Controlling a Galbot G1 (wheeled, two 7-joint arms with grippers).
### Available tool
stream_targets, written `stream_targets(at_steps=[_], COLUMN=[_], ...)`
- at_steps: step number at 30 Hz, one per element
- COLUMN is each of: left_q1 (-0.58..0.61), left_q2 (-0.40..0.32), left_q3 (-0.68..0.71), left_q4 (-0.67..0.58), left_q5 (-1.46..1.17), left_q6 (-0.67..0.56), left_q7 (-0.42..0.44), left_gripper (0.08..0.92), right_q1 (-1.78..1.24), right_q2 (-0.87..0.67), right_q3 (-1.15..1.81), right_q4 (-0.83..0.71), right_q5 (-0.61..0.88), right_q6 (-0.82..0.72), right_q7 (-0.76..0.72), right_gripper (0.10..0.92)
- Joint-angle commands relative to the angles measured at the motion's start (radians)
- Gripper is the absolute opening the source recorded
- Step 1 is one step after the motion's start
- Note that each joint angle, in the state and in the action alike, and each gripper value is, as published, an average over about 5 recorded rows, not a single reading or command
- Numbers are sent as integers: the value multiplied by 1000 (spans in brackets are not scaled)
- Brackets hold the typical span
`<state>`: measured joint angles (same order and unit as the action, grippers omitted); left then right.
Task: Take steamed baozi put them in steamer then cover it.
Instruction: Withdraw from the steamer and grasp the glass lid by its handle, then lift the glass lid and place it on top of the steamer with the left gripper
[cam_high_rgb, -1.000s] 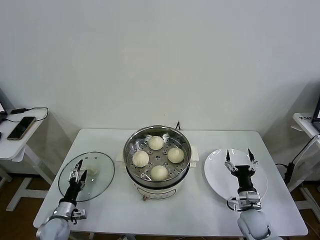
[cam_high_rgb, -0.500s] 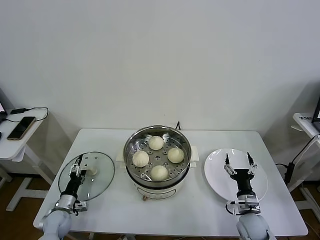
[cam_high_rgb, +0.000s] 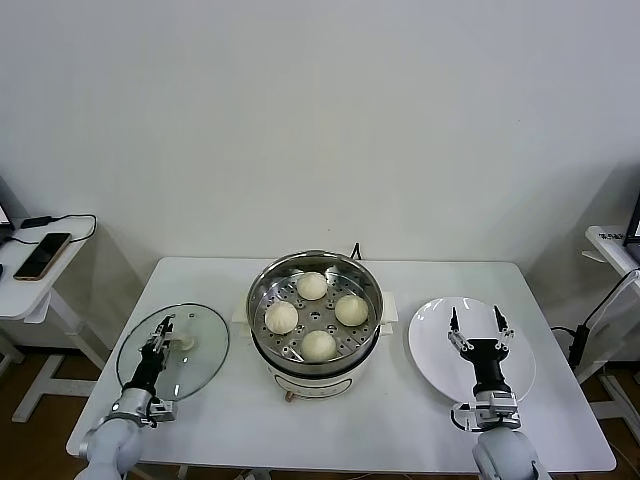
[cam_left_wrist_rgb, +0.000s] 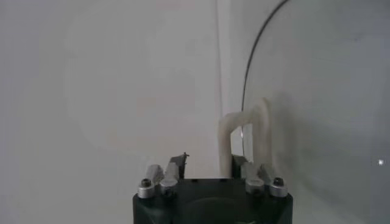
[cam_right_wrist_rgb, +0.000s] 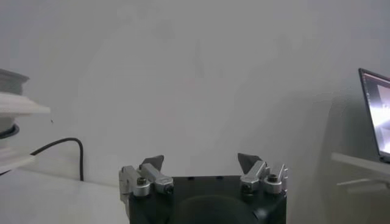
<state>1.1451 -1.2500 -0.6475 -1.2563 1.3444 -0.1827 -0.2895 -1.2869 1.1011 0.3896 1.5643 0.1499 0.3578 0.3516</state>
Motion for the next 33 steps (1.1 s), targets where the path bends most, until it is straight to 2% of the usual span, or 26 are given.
stream_targets(at_steps=[1,4,7,15,19,22,26,29,33], left_q1=[8,27,53,82,73,81,84,52,-15], left_q2=[7,13,24,80,100,102,96,79,29], left_q3=[6,5,-4,-54,-33,36,209,362,531], left_q4=[-32,-92,-189,-533,-702,-841,-975,-1003,-962], left_q5=[-87,-132,-182,-249,-249,-251,-248,-231,-170], left_q6=[-7,-4,17,143,207,253,354,427,494], left_q7=[18,29,44,109,163,206,261,293,330], left_gripper=[307,229,192,190,190,190,190,190,190], right_q1=[1,2,2,2,1,0,-2,-7,-19], right_q2=[3,4,6,12,16,17,18,19,22], right_q3=[-1,-2,-3,-7,-8,-6,1,6,13], right_q4=[-1,-2,-1,8,13,15,17,20,27], right_q5=[-5,-8,-11,-16,-17,-19,-19,-19,-20], right_q6=[2,3,4,2,-1,-1,-1,-1,-3], right_q7=[-1,-2,-3,-3,-3,-2,-3,-3,-5], right_gripper=[823,823,823,823,823,823,823,823,823])
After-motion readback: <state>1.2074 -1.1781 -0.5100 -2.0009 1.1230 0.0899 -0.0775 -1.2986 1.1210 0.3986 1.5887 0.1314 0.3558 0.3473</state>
